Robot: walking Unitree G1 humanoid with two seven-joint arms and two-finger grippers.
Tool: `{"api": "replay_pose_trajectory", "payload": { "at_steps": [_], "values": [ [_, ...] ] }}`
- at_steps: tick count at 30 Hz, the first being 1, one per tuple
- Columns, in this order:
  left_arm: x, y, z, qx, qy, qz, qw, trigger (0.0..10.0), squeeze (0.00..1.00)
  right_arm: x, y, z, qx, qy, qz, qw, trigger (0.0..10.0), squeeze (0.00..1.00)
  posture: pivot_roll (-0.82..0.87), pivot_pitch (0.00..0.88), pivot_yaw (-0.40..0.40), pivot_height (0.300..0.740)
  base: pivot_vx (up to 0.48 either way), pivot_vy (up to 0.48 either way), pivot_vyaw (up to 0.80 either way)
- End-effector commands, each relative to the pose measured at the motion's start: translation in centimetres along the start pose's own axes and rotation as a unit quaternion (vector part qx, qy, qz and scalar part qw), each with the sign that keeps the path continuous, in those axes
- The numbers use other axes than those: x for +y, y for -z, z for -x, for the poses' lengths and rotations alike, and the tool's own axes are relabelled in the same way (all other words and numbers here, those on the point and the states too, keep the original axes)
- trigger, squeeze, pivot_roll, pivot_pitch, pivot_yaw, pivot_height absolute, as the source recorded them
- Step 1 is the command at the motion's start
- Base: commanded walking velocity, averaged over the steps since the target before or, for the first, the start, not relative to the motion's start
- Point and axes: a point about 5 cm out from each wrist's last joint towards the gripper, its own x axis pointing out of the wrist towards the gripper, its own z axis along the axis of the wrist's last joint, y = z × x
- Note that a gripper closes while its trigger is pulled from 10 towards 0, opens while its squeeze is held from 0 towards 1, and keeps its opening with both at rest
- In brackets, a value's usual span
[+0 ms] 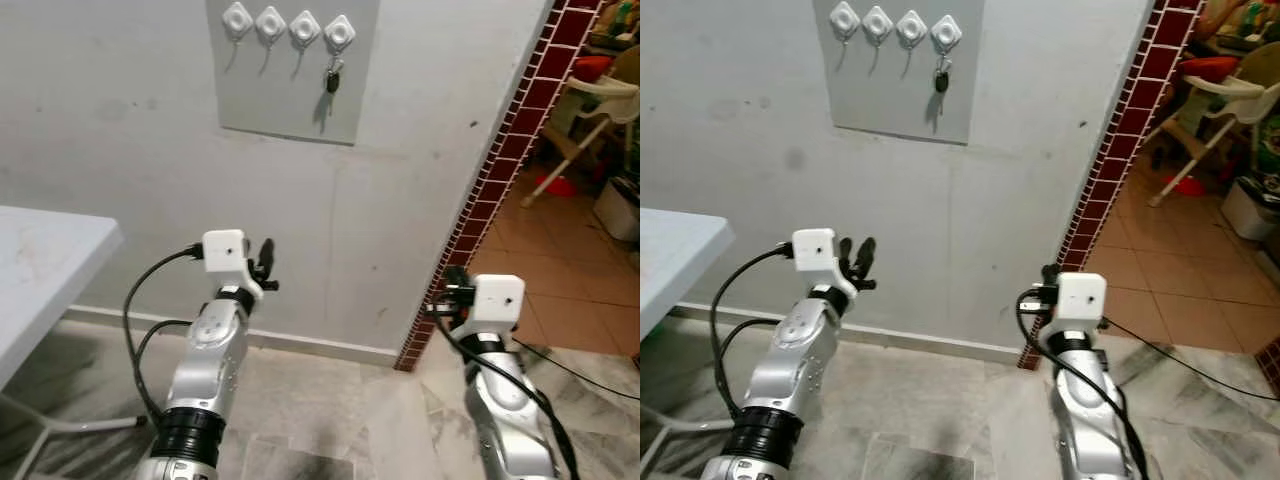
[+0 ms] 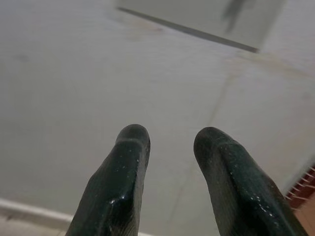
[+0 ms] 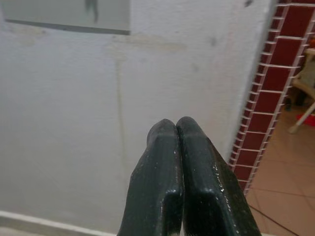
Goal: Hang keys on a hook
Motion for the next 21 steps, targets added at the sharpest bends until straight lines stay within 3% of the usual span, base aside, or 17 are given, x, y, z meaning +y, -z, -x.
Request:
{"api": "replay_pose_trajectory", "payload": {
  "at_steps": [1, 9, 21],
  "values": [
    [-0.34, 0.01, 0.07, 0.007, 0.002, 0.012, 1.0, 10.0, 0.0, -0.39, -0.73, -0.31, -0.006, 0.015, -0.013, 1.0, 10.0, 0.0, 0.08, 0.0, -0.046, 0.736, 0.0, 0.0, 0.0],
    [-0.13, -0.03, 0.02, 0.014, 0.001, 0.04, 0.999, 10.0, 0.0, -0.44, -0.62, -0.3, 0.004, 0.02, -0.002, 1.0, 10.0, 0.0, 0.08, 0.0, -0.045, 0.736, 0.0, 0.098, 0.0],
    [0.08, -0.17, 0.04, 0.019, 0.002, 0.04, 0.999, 10.0, 0.0, 0.08, -0.79, -0.05, -0.005, -0.003, 0.0, 1.0, 10.0, 0.0, 0.08, 0.0, -0.043, 0.736, 0.0, 0.388, 0.0]
  ]
}}
